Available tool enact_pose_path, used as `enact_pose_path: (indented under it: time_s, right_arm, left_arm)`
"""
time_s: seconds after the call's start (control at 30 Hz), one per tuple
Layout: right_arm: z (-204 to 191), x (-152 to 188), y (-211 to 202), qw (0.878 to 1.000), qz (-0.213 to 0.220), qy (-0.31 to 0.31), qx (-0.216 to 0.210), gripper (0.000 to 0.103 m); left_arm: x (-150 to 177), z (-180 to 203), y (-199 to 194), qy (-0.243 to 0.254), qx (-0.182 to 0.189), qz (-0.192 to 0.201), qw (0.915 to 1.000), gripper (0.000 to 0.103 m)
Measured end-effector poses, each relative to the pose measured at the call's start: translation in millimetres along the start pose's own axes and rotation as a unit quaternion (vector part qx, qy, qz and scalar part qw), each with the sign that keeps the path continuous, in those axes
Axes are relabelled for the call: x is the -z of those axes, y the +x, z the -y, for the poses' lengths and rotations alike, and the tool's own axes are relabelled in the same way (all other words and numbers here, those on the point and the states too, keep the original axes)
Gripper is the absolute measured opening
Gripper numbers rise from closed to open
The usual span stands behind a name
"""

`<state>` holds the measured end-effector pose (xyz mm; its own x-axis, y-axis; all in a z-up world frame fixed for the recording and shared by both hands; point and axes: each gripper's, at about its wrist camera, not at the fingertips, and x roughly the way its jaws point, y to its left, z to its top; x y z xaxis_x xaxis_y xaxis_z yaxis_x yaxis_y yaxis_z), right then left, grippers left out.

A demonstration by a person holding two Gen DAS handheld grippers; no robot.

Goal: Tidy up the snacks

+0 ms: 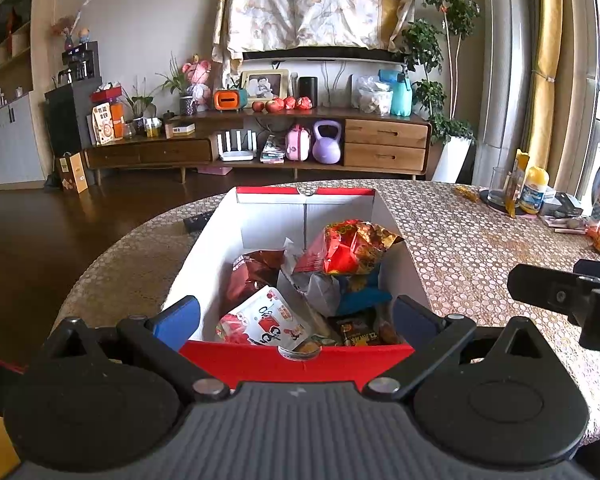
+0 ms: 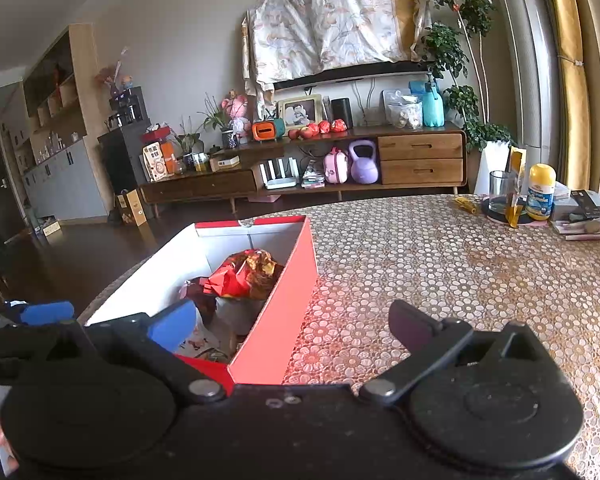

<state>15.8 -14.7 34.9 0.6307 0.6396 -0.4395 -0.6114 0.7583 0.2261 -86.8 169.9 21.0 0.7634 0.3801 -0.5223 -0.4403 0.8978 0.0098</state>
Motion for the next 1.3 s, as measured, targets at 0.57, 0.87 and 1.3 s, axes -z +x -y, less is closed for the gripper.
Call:
enact_pose_path:
  time_s: [0.57,0.87,1.3]
  right_arm:
    - [0.3,-0.7,-0.2,1.000,0.001,0.000,0.002,0.103]
    - [1.0,0.2,-0.8,1.000,0.002,0.000,0.001,0.103]
    - [2.6,-0.2,-1.7,1.000,0.002,0.001,0.002,0.103]
  left_arm:
    - [-1.9,-0.9,-1.4,0.000,-0.001,0.002,1.0000,0.103]
    - [-4.1,-3.8,-2.3,0.002,-0.002,0.002,1.0000,0.103]
    - [-2.9,-1.3,-2.2,0.002,-0.002,0.003,1.0000,0.103]
